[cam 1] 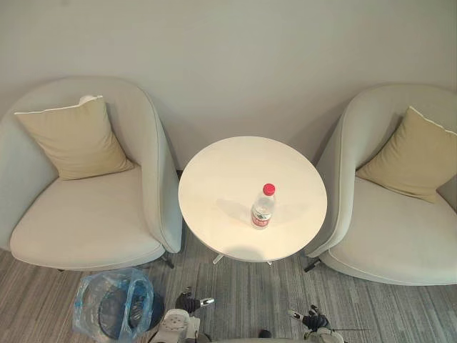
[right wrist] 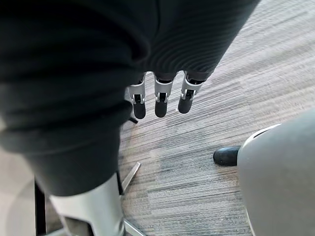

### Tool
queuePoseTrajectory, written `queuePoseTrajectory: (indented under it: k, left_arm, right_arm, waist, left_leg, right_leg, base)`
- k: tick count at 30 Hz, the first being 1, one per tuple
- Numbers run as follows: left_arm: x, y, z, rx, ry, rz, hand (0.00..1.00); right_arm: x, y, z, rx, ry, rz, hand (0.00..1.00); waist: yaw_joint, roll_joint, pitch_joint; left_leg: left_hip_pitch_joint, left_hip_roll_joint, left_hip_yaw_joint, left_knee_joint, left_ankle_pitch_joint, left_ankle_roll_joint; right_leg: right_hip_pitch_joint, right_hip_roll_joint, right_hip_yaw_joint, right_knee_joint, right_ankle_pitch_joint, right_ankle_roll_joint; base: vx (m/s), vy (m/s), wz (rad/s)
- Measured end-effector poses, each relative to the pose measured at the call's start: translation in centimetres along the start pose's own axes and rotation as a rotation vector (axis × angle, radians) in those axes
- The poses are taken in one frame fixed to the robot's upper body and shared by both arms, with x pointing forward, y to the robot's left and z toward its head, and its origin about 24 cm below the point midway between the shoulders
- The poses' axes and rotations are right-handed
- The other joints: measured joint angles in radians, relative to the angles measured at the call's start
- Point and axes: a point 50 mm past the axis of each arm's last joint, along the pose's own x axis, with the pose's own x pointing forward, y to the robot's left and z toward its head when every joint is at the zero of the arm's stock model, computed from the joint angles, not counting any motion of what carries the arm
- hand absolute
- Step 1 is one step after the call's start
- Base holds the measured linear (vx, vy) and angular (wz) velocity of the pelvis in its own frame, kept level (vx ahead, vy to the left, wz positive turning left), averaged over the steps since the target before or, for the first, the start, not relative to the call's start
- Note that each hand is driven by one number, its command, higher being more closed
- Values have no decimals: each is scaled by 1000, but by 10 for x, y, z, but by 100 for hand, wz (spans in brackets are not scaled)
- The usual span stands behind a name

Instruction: Gather rubbish on tea table into small bin, then transfer packed bag to large trash can.

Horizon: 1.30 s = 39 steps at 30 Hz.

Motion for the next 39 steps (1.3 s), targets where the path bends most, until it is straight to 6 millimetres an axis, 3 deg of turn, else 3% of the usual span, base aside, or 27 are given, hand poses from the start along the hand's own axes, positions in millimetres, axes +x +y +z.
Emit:
queuePoseTrajectory:
  k: [6,9,17,27,39]
  left_arm:
    - [0,4,-2,7,1,12,0]
    - [-1,13,-6,34,5,30,0]
    - [-5,25,-16,48,11,58,0]
    - [-5,24,-10,47,-31,60,0]
    - [-4,25,6,26,-107,69,0]
  right_arm:
    - [-13,19,78,-155,-408,87,0]
    - [-24,20,102,-203,-543,86,0]
    - [-41,24,132,-309,-720,76,0]
    - [-54,28,193,-338,-954,-46,0]
    - [-56,29,224,-250,-1007,-143,0]
  waist:
    - [-4,-7,-6]
    - [-4,-26,-14]
    - [-2,-35,-20]
    - [22,-21,-9]
    - [50,-8,56]
  left_leg:
    - [-17,-3,-14,-12,5,6]
    - [-33,-8,-31,-13,9,13]
    - [-38,-26,-75,-49,33,24]
    - [-85,-54,-155,-63,60,35]
    - [-114,-59,-197,-59,64,37]
  right_leg:
    - [-26,4,34,-28,36,-1]
    - [-40,1,33,-31,45,2]
    - [-49,-12,19,-59,74,13]
    - [-66,-32,-41,-60,77,22]
    - [-74,-34,-77,-58,76,23]
  base:
    - [-28,0,-16]
    - [-54,19,2]
    - [-79,11,6]
    - [-8,11,19]
    - [-3,8,11]
